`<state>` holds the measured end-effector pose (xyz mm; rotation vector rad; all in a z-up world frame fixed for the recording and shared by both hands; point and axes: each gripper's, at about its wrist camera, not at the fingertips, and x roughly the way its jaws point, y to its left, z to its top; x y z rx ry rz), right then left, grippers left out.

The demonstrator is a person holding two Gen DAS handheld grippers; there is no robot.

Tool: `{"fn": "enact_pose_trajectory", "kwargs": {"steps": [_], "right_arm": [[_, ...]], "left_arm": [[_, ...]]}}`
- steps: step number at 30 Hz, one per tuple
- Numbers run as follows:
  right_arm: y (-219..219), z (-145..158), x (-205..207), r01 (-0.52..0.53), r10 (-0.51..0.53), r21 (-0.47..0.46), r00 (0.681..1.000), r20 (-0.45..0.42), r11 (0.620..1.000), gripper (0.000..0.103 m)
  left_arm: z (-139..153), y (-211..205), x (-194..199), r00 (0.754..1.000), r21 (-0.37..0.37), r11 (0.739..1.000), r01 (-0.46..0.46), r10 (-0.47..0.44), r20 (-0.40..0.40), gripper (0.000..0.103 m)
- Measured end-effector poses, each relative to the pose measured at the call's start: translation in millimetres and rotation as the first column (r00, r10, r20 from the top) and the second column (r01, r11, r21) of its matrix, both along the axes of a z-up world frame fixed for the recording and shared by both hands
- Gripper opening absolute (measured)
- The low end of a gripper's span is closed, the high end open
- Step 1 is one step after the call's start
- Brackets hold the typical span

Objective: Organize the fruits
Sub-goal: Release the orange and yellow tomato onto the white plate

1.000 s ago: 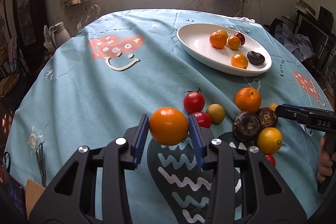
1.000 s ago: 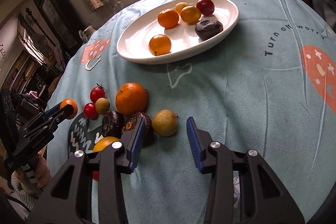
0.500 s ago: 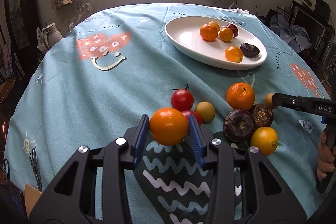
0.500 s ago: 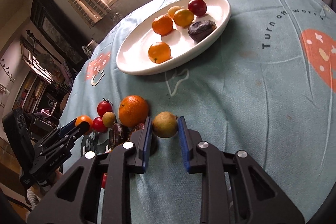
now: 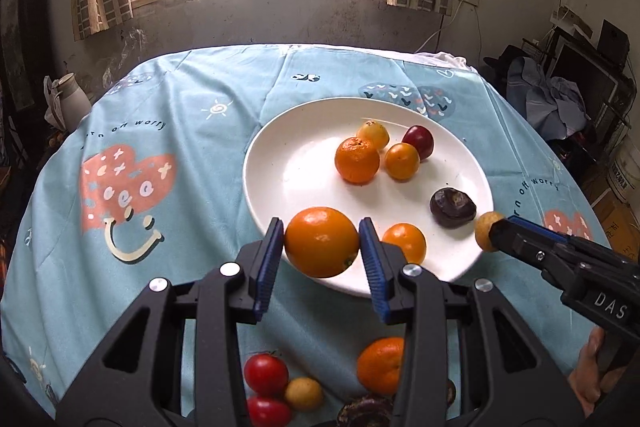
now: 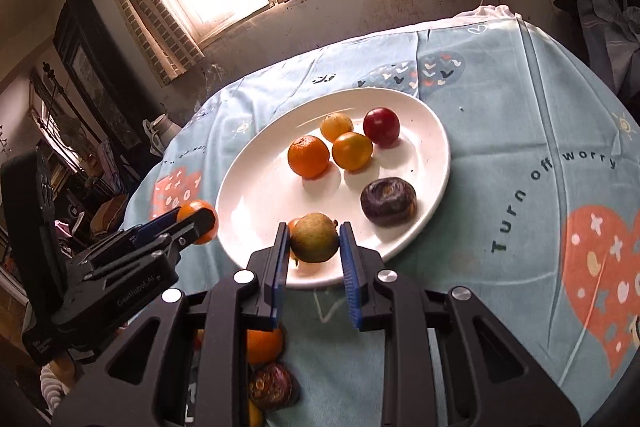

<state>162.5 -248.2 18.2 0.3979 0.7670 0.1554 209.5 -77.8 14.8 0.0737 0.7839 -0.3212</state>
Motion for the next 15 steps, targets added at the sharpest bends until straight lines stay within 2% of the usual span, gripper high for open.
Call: {"fn": "enact_pose_trajectory", "kwargs": {"steps": [4,5,7,11,15], "right_arm": [[3,-21,35,0.021,-0.021,-0.025,1.000,-0.012,0.999,0.026],[2,-26,38,0.023,-0.023,-0.012,1.000,-0.019,1.000,0.026],[-1,-31,41,0.001,0.000,0.010,0.999,-0.041,1.000,0.026],[-4,-22,31,0.013,-0.013,0.005,1.000,-0.022,1.000,0.026],[-4,-9,0,-0.009,0.009,0.030,1.000,-0.002,1.000,0.026]], "left_arm": [[-24,-5,22,0.998,0.006,1.000,-0.011,0.012,-0.059,0.043],[-28,-6,24,0.998,0.011,1.000,-0.006,0.007,-0.057,0.050],[-30,-6,22,0.999,0.029,1.000,0.006,-0.005,-0.037,0.056],[-22,6,16,1.000,0.016,1.000,-0.013,0.013,-0.025,0.059],[-13,35,-6,0.998,0.002,0.998,-0.061,0.061,0.001,0.061]]}}
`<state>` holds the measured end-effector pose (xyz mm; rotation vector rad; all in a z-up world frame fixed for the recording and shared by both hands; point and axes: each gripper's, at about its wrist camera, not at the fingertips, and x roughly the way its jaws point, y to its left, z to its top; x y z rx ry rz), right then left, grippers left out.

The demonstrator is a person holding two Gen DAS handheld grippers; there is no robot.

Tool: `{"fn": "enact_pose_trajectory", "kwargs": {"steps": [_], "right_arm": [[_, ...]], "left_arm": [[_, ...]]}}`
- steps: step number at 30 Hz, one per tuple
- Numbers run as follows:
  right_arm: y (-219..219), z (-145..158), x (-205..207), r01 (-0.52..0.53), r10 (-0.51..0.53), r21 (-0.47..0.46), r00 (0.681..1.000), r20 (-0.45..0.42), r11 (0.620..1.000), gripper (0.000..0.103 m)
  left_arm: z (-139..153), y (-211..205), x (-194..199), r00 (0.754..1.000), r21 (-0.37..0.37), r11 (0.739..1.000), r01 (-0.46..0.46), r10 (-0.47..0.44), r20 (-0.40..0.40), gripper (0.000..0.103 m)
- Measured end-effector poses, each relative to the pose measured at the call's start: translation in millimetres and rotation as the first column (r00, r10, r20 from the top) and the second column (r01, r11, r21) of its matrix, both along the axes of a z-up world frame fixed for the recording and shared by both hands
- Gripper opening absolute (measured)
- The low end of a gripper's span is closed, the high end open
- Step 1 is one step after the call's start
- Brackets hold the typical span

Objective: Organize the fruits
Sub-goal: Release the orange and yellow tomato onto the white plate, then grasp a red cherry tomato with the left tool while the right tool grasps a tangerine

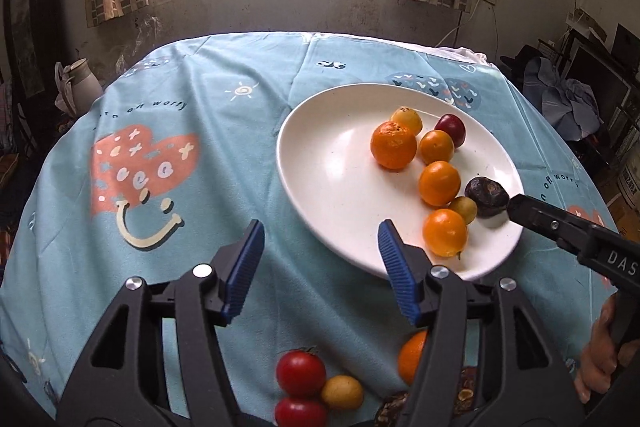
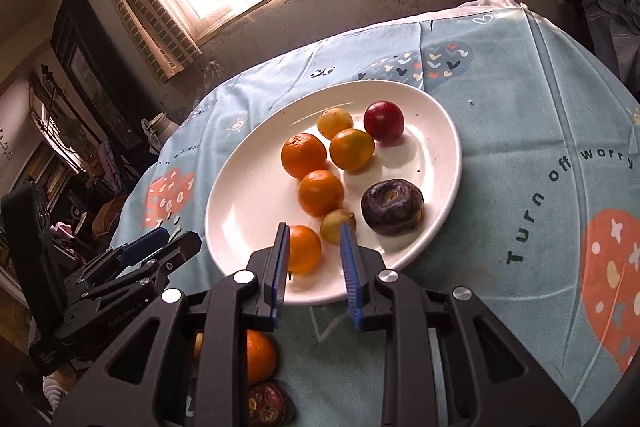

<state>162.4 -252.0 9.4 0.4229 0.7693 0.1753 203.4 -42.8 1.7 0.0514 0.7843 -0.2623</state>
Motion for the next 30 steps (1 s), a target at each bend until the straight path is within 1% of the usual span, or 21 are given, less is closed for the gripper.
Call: {"fn": "enact_pose_trajectory", "kwargs": {"steps": [1,5,7,10,13,15,17,19,22,24,26,28,30], "right_arm": [[0,2,-10,0.002,-0.002,0.005,1.000,0.008,1.000,0.028],[0,0,-44,0.008,-0.009,0.040,1.000,0.025,0.999,0.028],[4,-3,-56,0.002,-0.003,0.030,1.000,0.020,1.000,0.028],[10,-6,-66,-0.016,0.016,0.011,1.000,0.012,1.000,0.028],[10,-7,-68,-0.014,0.013,0.015,1.000,0.014,1.000,0.028],[10,-8,-69,-0.007,0.007,0.012,1.000,0.009,1.000,0.028],[9,-10,-68,-0.004,0.004,0.013,1.000,-0.007,1.000,0.028],[9,-11,-67,-0.001,0.002,0.013,1.000,-0.016,1.000,0.028],[9,-10,-67,-0.006,0.006,0.009,1.000,-0.013,1.000,0.028],[10,-10,-67,-0.005,0.005,0.001,1.000,-0.009,1.000,0.028],[9,-10,-66,-0.002,0.002,-0.002,1.000,-0.008,1.000,0.028],[8,-10,-65,0.003,-0.003,-0.005,1.000,-0.010,1.000,0.028],[8,-11,-65,0.006,-0.006,-0.005,1.000,-0.012,1.000,0.028]], "left_arm": [[1,9,-7,1.000,-0.002,1.000,-0.011,0.011,-0.001,0.061],[-10,41,-38,0.997,0.004,0.997,-0.072,0.072,-0.023,0.061],[-18,51,-49,0.995,0.022,0.996,-0.092,0.093,-0.047,0.061],[-25,57,-59,0.993,0.034,0.995,-0.097,0.099,-0.063,0.061],[-27,54,-58,0.994,0.028,0.996,-0.087,0.089,-0.060,0.061],[-29,49,-54,0.995,0.018,0.998,-0.064,0.065,-0.074,0.061],[-33,43,-53,0.995,0.030,0.998,-0.046,0.048,-0.084,0.062],[-32,37,-53,0.997,0.037,0.999,-0.021,0.024,-0.078,0.062],[-37,27,-50,0.997,0.064,0.998,0.006,-0.001,-0.079,0.064],[-40,23,-49,0.996,0.062,0.998,0.028,-0.023,-0.088,0.064],[-40,21,-49,0.997,0.071,0.997,0.031,-0.025,-0.078,0.064],[-39,24,-51,0.996,0.056,0.998,0.036,-0.031,-0.085,0.062],[-39,26,-52,0.994,0.029,0.998,0.050,-0.047,-0.097,0.055]]}}
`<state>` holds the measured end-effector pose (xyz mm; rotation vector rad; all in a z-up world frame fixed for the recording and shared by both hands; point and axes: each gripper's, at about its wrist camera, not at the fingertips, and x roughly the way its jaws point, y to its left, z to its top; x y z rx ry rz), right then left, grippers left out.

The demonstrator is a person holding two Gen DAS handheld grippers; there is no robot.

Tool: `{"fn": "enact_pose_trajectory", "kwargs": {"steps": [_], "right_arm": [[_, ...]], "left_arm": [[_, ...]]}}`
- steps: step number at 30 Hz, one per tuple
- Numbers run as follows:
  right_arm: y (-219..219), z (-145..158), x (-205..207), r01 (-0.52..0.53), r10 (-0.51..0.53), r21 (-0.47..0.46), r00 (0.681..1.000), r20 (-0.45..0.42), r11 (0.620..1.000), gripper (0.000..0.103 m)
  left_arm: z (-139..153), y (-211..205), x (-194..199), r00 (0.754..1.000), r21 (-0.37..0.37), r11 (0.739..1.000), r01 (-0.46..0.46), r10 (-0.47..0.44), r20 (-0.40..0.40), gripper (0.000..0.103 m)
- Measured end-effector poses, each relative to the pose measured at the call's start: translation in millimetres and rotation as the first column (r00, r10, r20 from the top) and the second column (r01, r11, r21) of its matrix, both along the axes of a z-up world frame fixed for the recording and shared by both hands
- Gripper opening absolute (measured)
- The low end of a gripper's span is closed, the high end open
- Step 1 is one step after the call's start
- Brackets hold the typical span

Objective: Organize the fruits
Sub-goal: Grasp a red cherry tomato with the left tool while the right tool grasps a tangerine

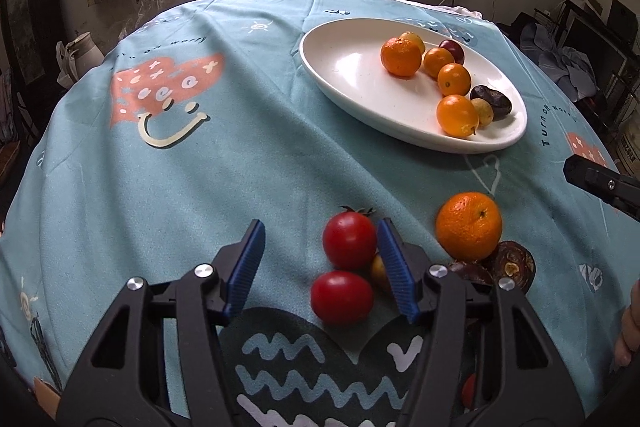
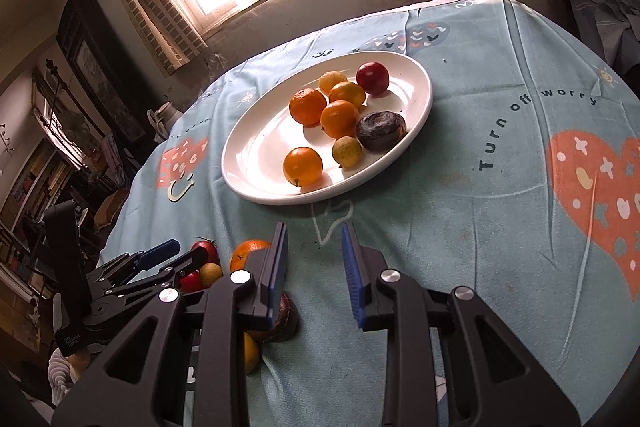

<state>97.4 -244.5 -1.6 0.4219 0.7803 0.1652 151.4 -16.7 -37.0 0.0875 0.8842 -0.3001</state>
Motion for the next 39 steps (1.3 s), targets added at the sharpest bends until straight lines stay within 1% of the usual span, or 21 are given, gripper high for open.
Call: {"fn": "enact_pose_trajectory", "kwargs": {"steps": [2,5,6,8,9,11,13,16,17,18,19,21,25,26,29,30,31,33,35,38,39], "right_arm": [[-1,0,0,0.001,-0.001,0.001,1.000,0.001,1.000,0.028],[-1,0,0,0.000,0.000,0.001,1.000,0.002,1.000,0.028],[-1,0,0,-0.001,0.001,0.001,1.000,0.002,1.000,0.028],[-1,0,0,0.001,-0.001,0.001,1.000,-0.001,1.000,0.028],[-2,0,0,0.002,-0.002,0.002,1.000,-0.002,1.000,0.028],[-1,0,0,0.001,-0.001,0.002,1.000,-0.002,1.000,0.028],[-1,0,0,0.000,0.000,0.003,1.000,-0.002,1.000,0.028],[-2,0,1,0.003,-0.003,0.001,1.000,-0.006,1.000,0.028],[-2,-1,1,0.004,-0.004,0.001,1.000,-0.010,1.000,0.028],[-2,-1,1,0.005,-0.005,0.001,1.000,-0.012,1.000,0.028],[-2,-1,2,0.006,-0.006,0.001,1.000,-0.011,1.000,0.028],[-2,-2,1,0.008,-0.008,-0.002,1.000,-0.011,1.000,0.028],[-2,-2,2,0.006,-0.006,-0.003,1.000,-0.009,1.000,0.028],[-2,-2,2,0.005,-0.005,-0.003,1.000,-0.010,1.000,0.028],[0,-5,3,-0.001,0.001,-0.011,1.000,-0.013,1.000,0.028],[1,-6,3,-0.007,0.006,-0.015,1.000,-0.016,1.000,0.028],[3,-7,4,-0.012,0.012,-0.017,1.000,-0.019,1.000,0.028],[6,-9,5,-0.024,0.023,-0.020,0.999,-0.026,1.000,0.028],[8,-12,6,-0.035,0.034,-0.019,0.999,-0.037,0.999,0.028],[10,-14,7,-0.046,0.045,-0.018,0.998,-0.040,0.999,0.028],[11,-15,7,-0.050,0.049,-0.015,0.998,-0.041,0.999,0.028]], "left_arm": [[0,1,0,1.000,-0.014,1.000,0.013,-0.013,-0.010,0.052],[1,2,0,0.998,-0.052,0.997,0.052,-0.054,-0.035,0.039],[1,4,0,0.997,-0.063,0.996,0.059,-0.062,-0.044,0.038],[0,7,3,0.996,-0.068,0.996,0.057,-0.061,-0.062,0.041],[-1,10,7,0.995,-0.085,0.995,0.049,-0.056,-0.078,0.049],[-7,17,17,0.991,-0.134,0.991,0.023,-0.040,-0.127,0.059],[-10,21,23,0.985,-0.184,0.983,0.011,-0.042,-0.166,0.059],[-10,13,22,0.985,-0.185,0.983,0.022,-0.053,-0.164,0.059],[-10,10,21,0.982,-0.207,0.977,0.040,-0.077,-0.174,0.058],[-9,7,19,0.977,-0.235,0.970,0.057,-0.103,-0.187,0.050],[-8,4,17,0.975,-0.243,0.968,0.066,-0.114,-0.189,0.049],[-5,-1,14,0.976,-0.238,0.967,0.087,-0.131,-0.175,0.038],[-4,2,11,0.979,-0.236,0.969,0.066,-0.108,-0.171,0.034],[-4,3,12,0.981,-0.230,0.972,0.053,-0.094,-0.169,0.027],[-7,9,19,0.979,-0.268,0.963,0.034,-0.085,-0.184,0.028],[-7,9,20,0.980,-0.265,0.964,0.036,-0.086,-0.179,0.028],[-8,7,21,0.981,-0.259,0.965,0.036,-0.083,-0.173,0.028],[-13,-2,21,0.982,-0.229,0.972,0.045,-0.085,-0.169,0.038],[-11,-12,18,0.987,-0.183,0.981,0.063,-0.088,-0.133,0.038],[-9,-15,15,0.987,-0.169,0.982,0.082,-0.104,-0.124,0.036],[-8,-12,15,0.987,-0.171,0.983,0.072,-0.095,-0.127,0.027]]}}
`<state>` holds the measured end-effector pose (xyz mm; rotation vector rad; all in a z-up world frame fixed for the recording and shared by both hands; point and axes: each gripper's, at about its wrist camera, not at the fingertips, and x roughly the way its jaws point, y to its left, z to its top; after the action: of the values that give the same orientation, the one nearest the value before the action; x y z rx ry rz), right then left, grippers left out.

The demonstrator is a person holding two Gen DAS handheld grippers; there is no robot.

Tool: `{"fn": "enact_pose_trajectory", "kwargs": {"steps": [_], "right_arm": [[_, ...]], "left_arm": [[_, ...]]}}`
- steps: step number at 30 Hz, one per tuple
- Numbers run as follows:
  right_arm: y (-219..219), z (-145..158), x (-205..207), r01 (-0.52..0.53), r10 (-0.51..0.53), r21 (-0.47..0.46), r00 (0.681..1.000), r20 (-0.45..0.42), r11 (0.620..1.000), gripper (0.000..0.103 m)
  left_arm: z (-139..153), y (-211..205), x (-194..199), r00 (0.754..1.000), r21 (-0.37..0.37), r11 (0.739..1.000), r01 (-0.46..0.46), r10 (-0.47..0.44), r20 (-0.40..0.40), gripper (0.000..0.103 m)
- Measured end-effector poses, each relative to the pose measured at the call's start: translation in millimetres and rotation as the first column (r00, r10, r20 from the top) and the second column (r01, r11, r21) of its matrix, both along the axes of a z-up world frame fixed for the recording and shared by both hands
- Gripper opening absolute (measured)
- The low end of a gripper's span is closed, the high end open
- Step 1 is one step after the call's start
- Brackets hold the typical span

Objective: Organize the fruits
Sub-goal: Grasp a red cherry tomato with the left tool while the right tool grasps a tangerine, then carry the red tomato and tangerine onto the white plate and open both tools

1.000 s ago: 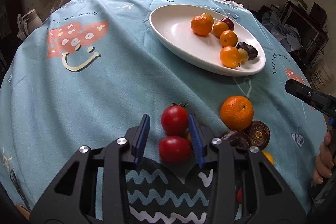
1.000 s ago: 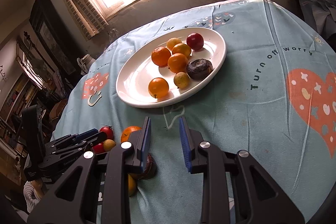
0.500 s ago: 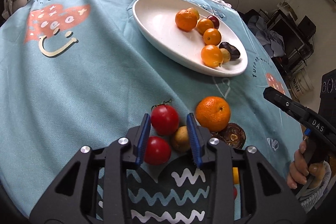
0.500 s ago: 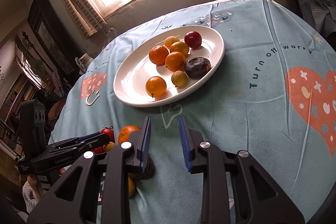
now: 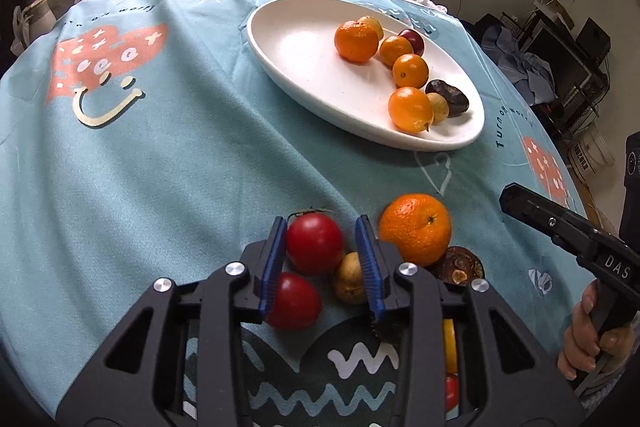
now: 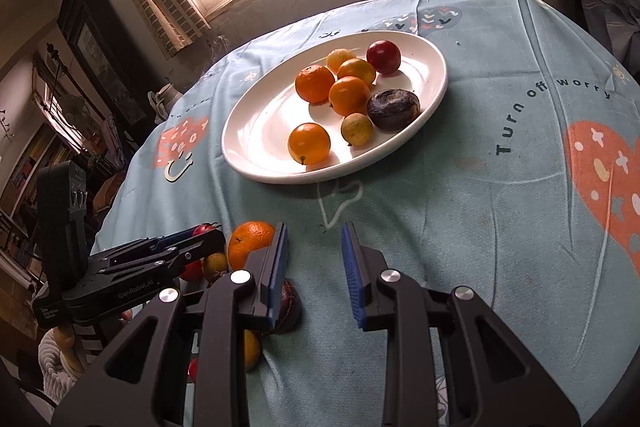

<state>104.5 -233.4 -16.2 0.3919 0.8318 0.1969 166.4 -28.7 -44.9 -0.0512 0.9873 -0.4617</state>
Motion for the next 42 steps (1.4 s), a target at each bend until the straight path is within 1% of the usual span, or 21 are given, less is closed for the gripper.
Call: {"fn": "enact_pose_trajectory", "kwargs": {"steps": [1,4,8,11,13,14,15,16,17,21,23,24,25,27,29,30,32,34,36,38,42], "right_arm": [[1,-1,0,-0.007,0.007,0.007,1.000,-0.003,1.000,0.028],[7,-3,2,-0.039,0.039,0.021,0.999,-0.013,0.999,0.028],[27,-5,4,-0.105,0.105,0.015,0.994,-0.025,0.994,0.028],[46,-7,11,-0.136,0.136,-0.012,0.990,-0.048,0.991,0.028],[56,-8,16,-0.135,0.132,-0.047,0.990,-0.053,0.990,0.029],[60,-6,18,-0.123,0.120,-0.076,0.992,-0.042,0.990,0.031],[63,-5,21,-0.124,0.120,-0.092,0.992,-0.043,0.988,0.044],[65,-6,23,-0.126,0.122,-0.093,0.991,-0.049,0.988,0.060],[66,-8,25,-0.123,0.118,-0.094,0.991,-0.055,0.988,0.064],[68,-19,27,-0.121,0.112,-0.134,0.991,-0.068,0.984,0.064],[67,-25,27,-0.133,0.125,-0.118,0.989,-0.074,0.984,0.048],[67,-25,26,-0.134,0.128,-0.103,0.990,-0.065,0.986,0.043],[66,-22,23,-0.119,0.113,-0.119,0.992,-0.055,0.986,0.043],[61,-9,13,-0.090,0.092,-0.151,0.996,0.010,0.984,0.043],[46,13,0,-0.060,0.070,-0.122,0.994,0.082,0.991,0.043],[37,26,-8,-0.032,0.046,-0.113,0.991,0.126,0.993,0.043],[19,50,-19,0.039,-0.012,-0.126,0.977,0.211,0.991,0.043],[6,67,-18,0.099,-0.055,-0.158,0.964,0.260,0.983,0.043],[-5,77,-4,0.114,-0.073,-0.147,0.964,0.257,0.983,0.043],[-11,78,18,0.094,-0.069,-0.107,0.973,0.222,0.990,0.043],[-12,59,63,0.086,-0.081,-0.029,0.986,0.149,0.996,0.043]], "left_arm": [[-1,4,1,1.000,0.001,1.000,-0.012,0.012,-0.009,0.028],[0,17,3,0.999,-0.050,0.998,-0.038,0.036,-0.038,0.028],[14,29,-1,0.995,-0.046,0.994,-0.098,0.099,0.025,0.028],[22,34,-4,0.984,0.007,0.988,-0.153,0.152,0.092,0.028],[24,35,-4,0.983,0.011,0.987,-0.158,0.156,0.100,0.028],[25,35,-4,0.984,0.010,0.988,-0.153,0.151,0.098,0.028],[25,34,-4,0.984,0.013,0.989,-0.149,0.147,0.099,0.028],[25,33,-4,0.984,0.017,0.989,-0.147,0.145,0.102,0.028],[25,33,-4,0.985,0.020,0.989,-0.143,0.140,0.104,0.028],[22,29,-4,0.987,0.033,0.991,-0.132,0.128,0.099,0.028],[19,26,-3,0.988,0.048,0.991,-0.129,0.124,0.095,0.028],[17,25,-3,0.988,0.056,0.990,-0.127,0.122,0.093,0.028],[15,25,-3,0.989,0.062,0.990,-0.126,0.120,0.091,0.028],[13,23,-4,0.988,0.071,0.989,-0.128,0.121,0.093,0.028],[16,22,-8,0.986,0.080,0.988,-0.134,0.124,0.112,0.028],[20,21,-10,0.984,0.083,0.988,-0.133,0.122,0.129,0.028],[31,16,-12,0.983,0.072,0.990,-0.120,0.109,0.150,0.028],[47,4,-8,0.982,0.069,0.993,-0.094,0.081,0.171,0.028],[61,-12,2,0.977,0.091,0.992,-0.088,0.067,0.204,0.028],[69,-27,15,0.974,0.086,0.993,-0.076,0.056,0.219,0.028],[64,-47,46,0.975,0.076,0.993,-0.087,0.070,0.209,0.028]]}}
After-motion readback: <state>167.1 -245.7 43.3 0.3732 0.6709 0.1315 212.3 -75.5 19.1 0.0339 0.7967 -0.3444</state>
